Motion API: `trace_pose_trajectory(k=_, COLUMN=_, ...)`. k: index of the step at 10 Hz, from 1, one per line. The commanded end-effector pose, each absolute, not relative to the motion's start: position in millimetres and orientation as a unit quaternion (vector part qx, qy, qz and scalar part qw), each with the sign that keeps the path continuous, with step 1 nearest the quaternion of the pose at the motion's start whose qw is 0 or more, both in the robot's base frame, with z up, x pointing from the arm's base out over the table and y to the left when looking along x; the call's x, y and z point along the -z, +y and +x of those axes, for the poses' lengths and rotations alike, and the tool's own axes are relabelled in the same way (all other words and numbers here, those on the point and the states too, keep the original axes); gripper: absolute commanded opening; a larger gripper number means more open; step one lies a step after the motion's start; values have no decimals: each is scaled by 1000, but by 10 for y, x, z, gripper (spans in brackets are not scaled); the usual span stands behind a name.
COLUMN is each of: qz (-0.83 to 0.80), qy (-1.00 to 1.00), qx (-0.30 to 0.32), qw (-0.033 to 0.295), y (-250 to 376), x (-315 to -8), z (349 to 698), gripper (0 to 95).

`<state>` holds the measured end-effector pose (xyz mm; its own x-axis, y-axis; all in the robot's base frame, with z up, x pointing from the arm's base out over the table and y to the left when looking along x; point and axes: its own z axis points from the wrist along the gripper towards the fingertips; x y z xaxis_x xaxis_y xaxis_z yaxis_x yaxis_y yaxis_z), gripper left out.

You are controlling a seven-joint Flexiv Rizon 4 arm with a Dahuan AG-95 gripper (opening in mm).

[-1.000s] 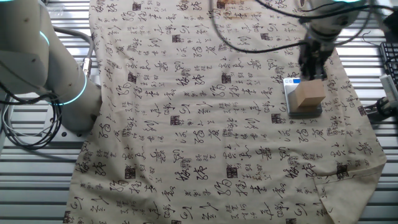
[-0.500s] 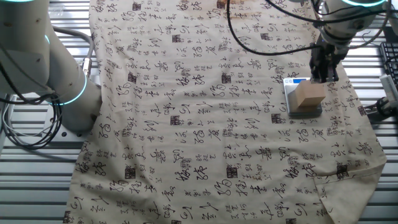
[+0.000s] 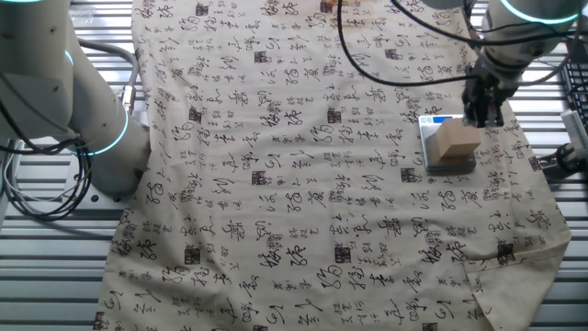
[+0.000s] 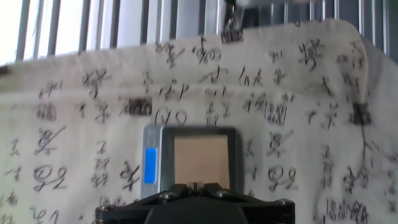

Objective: Remove the object from the scale

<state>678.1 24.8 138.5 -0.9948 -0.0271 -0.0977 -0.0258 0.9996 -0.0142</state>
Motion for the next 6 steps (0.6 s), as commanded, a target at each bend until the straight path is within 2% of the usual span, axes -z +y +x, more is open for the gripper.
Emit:
trace_pose_trajectory(k=1, qz=-11, qy=999, qx=5, qw=49, y=250, x=-1385, z=6776, gripper=0)
trace_pose_trajectory(k=3, qz=-11, qy=999, qx=6, qw=50, y=248, x=-1378, z=6777, gripper=0)
trace_pose_trajectory(k=5, qz=-14, qy=999, qx=6, qw=51, y=247, x=-1371, z=6778, gripper=380)
trace_pose_trajectory(k=6, qz=-13, qy=999, qx=7, qw=51, y=247, x=-1371, z=6778, gripper=380)
